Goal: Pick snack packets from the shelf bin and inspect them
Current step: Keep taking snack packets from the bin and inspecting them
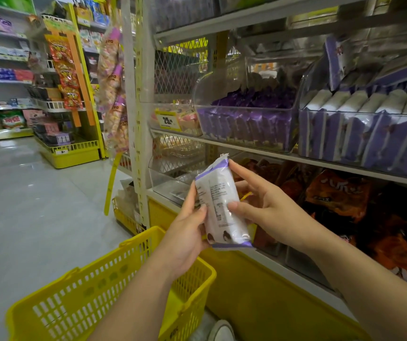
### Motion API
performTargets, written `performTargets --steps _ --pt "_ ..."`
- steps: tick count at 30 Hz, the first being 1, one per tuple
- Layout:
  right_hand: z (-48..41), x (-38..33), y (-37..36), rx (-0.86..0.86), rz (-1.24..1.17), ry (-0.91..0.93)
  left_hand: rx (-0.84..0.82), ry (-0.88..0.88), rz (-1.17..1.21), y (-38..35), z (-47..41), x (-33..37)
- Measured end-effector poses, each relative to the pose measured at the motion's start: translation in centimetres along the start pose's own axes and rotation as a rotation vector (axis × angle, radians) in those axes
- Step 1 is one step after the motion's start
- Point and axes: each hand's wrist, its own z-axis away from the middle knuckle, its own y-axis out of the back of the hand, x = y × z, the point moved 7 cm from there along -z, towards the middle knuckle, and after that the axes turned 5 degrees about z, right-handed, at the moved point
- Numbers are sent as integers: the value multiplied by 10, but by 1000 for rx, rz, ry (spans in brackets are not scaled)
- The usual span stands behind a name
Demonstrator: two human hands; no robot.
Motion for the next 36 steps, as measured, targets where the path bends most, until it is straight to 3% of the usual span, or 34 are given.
performTargets --steps 7,13,16,22,27,32,36 --pt "8 3 -4 -97 -60 -87 48 3 227 10 0 5" --pt "13 17 0 -138 -207 -172 178 -6 191 19 2 9" --pt "14 30 0 -129 -239 -230 203 58 138 22 3 8" --pt "14 51 -2 -121 -306 -316 97 161 77 19 11 10" --pt "15 54 -4 -140 -289 -317 92 104 -6 15 10 12" --pt "13 44 -4 -134 -322 -266 -44 97 -36 -1 11 9" --pt "10 33 -1 -9 -162 -166 38 -21 -341 -4 8 9"
